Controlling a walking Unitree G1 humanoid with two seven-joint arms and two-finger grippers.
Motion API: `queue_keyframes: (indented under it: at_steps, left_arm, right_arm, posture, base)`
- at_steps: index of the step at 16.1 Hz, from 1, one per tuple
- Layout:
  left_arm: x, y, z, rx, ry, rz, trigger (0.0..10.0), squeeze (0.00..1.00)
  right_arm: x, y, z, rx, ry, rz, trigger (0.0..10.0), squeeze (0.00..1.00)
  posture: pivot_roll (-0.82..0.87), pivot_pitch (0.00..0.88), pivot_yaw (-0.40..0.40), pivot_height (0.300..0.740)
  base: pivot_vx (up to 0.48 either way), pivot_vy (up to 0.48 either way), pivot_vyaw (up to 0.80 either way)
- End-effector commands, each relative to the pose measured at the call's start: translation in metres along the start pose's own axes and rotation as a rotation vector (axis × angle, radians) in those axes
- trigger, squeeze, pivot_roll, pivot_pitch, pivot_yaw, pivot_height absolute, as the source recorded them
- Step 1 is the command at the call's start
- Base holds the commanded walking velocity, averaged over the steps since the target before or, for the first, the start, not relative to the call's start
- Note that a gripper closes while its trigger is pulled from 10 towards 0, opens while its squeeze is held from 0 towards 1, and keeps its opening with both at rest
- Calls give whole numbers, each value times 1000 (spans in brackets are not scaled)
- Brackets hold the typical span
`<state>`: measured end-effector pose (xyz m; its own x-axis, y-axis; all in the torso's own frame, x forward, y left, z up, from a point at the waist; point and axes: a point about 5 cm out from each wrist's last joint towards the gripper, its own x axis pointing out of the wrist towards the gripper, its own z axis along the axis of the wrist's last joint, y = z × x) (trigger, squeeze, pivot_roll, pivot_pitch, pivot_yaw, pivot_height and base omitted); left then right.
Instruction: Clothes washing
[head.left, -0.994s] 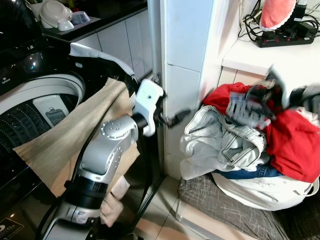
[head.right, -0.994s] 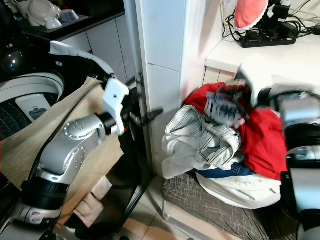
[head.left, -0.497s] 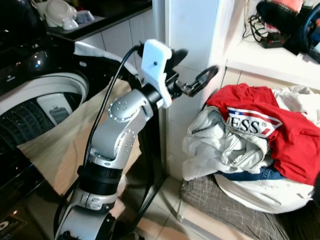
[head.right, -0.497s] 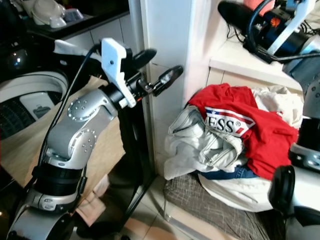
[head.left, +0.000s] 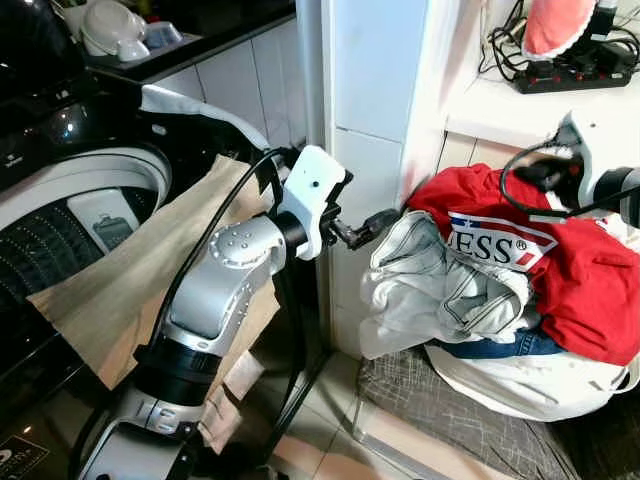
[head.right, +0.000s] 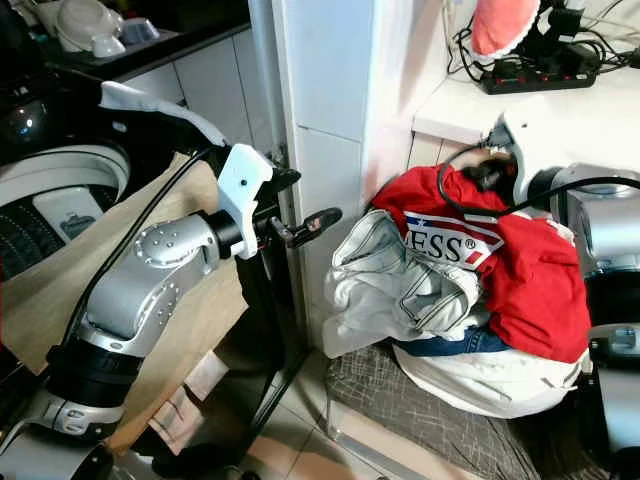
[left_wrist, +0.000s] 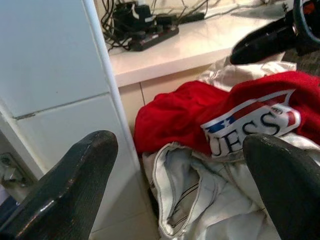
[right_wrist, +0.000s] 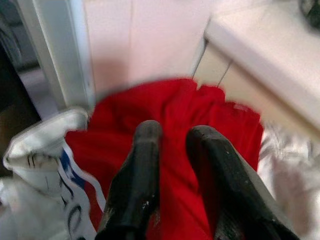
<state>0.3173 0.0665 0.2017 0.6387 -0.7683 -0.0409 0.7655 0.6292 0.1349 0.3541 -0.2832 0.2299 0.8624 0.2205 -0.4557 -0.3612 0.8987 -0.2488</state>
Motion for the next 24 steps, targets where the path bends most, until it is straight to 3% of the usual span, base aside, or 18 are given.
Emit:
queue_keyframes:
  at_steps: [1,4,8,14,19,24]
  left_arm:
    - [-1,2,-1,2,18,0,10000,0]
    - [-2,3,1,23,40,-38,10000,0]
    - [0,-2,9,40,42,-109,10000,0]
    - [-2,-11,10,32,30,-144,10000,0]
    - [-4,-11,11,36,31,-146,10000,0]
    - [-5,-12,11,39,35,-148,10000,0]
  right_arm:
    - [0,-2,5,-23,4,0,10000,1000]
    - [7,-10,12,-60,58,43,10000,1000]
    - [-3,-11,47,19,-12,238,10000,1000]
    - [-5,-12,45,-92,89,337,10000,1000]
    - [2,-15,36,-148,109,265,10000,1000]
    - [3,-18,39,-126,59,229,10000,1000]
  posture:
    - [-89,0,99,740]
    - [-76,0,107,740]
    - [-81,24,98,740]
    - [-85,39,86,740]
    - [-78,37,85,740]
    - [-75,37,77,740]
  base:
    - [0,0,0]
    - [0,0,0]
    - [0,0,0]
    - [0,0,0]
    - [0,0,0]
    - [0,0,0]
